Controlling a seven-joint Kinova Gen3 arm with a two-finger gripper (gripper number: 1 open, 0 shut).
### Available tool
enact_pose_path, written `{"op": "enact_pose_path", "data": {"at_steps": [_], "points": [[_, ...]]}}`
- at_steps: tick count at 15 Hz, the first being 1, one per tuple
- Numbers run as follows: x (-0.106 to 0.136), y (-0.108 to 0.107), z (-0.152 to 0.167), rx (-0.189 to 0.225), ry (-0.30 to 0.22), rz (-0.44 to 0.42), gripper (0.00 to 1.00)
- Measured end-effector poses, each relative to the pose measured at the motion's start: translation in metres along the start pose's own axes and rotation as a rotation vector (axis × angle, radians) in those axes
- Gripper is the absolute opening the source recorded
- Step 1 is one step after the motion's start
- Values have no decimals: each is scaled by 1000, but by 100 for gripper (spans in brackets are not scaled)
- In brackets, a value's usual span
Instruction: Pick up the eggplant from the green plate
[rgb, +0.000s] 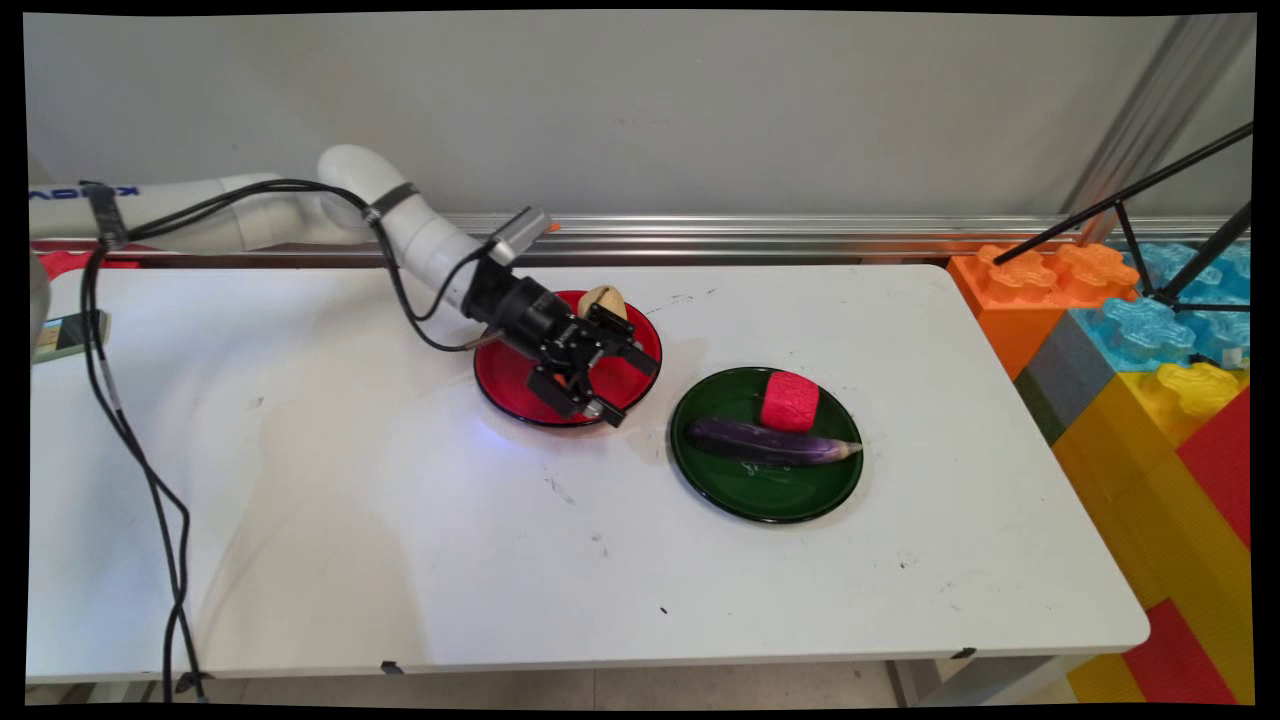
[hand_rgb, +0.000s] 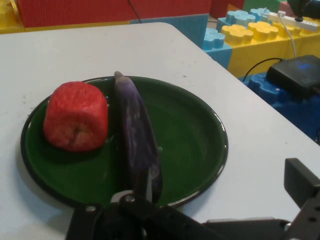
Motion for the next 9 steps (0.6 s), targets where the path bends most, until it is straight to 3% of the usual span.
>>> {"op": "enact_pose_path", "data": {"at_steps": [9], "points": [[2,-18,38,-20,-25,37,100]]}}
